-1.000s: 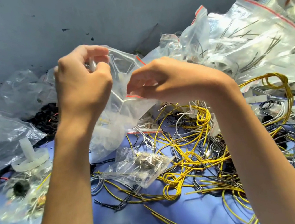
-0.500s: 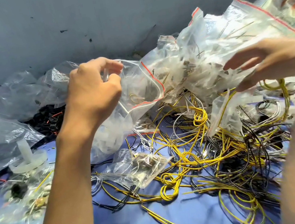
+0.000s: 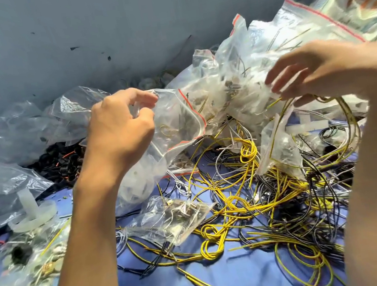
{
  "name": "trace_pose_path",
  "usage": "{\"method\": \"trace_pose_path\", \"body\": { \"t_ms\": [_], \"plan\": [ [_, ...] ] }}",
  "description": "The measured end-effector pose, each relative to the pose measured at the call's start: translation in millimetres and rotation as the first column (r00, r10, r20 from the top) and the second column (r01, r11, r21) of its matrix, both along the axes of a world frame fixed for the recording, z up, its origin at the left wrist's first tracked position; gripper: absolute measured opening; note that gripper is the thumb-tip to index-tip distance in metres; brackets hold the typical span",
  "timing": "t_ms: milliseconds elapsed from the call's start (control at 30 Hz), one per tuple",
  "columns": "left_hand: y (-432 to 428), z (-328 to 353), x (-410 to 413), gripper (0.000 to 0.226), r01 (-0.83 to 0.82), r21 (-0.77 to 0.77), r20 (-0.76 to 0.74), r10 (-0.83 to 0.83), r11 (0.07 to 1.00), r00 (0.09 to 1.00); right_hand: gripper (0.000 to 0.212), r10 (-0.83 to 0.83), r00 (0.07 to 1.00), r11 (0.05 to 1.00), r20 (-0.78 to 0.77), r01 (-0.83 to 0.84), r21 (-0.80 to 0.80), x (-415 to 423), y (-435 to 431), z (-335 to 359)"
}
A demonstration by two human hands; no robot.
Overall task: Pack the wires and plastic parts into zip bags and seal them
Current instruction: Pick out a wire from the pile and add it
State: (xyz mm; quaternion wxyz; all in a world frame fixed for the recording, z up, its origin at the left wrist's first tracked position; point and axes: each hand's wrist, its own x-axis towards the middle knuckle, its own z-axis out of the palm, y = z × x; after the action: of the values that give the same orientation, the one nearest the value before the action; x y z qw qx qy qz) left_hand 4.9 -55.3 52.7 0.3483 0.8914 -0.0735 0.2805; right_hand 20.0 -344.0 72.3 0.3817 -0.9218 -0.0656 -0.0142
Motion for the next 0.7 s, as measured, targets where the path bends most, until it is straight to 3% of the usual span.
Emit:
{"method": "trace_pose_path", "body": {
  "t_ms": [267,500,700],
  "plan": [
    [-3,4,-4,0.036,0.095,-0.048,-0.072,-0.098,0.994,0.993,0.020,0.196,0.912,0.961,0.359,-0.252,0.117,-22,54,23],
    [1,5,-1,0.043,0.170,-0.115,-0.105,-0.182,0.979,0.978,0.009,0.374,0.884,0.926,0.279,-0.371,-0.066,-19,105,18],
    [4,3,-6,0.043,0.389,-0.065,-0.212,-0.394,0.919,0.894,0.013,0.400,0.859,0.905,0.321,-0.425,0.009,-13,122,9]
  ]
}}
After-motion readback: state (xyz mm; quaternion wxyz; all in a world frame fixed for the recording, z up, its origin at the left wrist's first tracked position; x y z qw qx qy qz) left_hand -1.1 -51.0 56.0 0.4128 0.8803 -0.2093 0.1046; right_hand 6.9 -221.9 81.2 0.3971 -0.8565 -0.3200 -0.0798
